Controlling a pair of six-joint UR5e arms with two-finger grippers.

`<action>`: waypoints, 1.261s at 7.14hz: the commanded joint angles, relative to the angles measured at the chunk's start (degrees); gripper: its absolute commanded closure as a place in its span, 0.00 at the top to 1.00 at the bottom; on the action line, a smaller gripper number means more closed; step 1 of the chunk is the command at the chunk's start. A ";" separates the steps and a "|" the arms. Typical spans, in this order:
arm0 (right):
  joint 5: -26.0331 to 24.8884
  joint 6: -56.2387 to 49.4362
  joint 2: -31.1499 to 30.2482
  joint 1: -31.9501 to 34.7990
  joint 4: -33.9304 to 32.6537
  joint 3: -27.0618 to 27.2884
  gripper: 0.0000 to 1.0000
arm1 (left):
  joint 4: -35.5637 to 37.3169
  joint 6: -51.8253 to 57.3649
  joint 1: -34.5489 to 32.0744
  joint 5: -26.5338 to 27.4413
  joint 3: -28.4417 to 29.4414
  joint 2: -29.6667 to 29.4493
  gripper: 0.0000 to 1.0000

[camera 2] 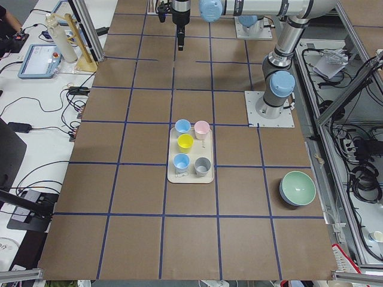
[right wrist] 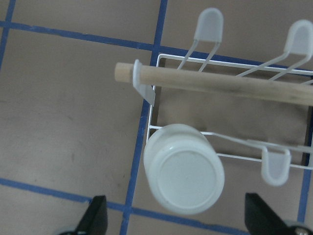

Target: Transfer IKEA cup to right arm and place on rack

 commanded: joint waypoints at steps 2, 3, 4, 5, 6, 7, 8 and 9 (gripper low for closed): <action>-5.77 10.42 -13.89 1.75 16.73 0.17 1.00 | -0.09 0.09 0.07 0.00 0.00 0.00 1.00; -5.78 14.36 -17.60 3.68 22.97 0.17 1.00 | 0.00 0.09 0.07 0.00 0.00 0.00 1.00; -5.96 21.36 -19.20 7.01 27.47 0.17 1.00 | 0.00 0.09 0.07 0.00 0.00 0.00 1.00; -6.13 26.22 -19.57 11.65 27.51 -0.44 1.00 | 0.00 0.09 0.07 0.00 0.09 0.00 1.00; -10.66 30.18 -20.35 17.09 27.25 -0.62 1.00 | 0.00 0.09 0.07 0.00 0.09 0.00 1.00; -14.53 35.01 -21.75 22.80 27.51 -0.53 1.00 | 0.00 0.09 0.07 -0.09 0.09 -0.09 1.00; -14.31 38.71 -22.29 26.52 27.77 -0.53 1.00 | 0.00 0.09 0.07 -0.09 0.00 -0.01 1.00; -13.79 39.88 -22.90 28.12 28.04 -0.18 1.00 | 0.00 0.09 0.16 -0.09 0.00 0.00 1.00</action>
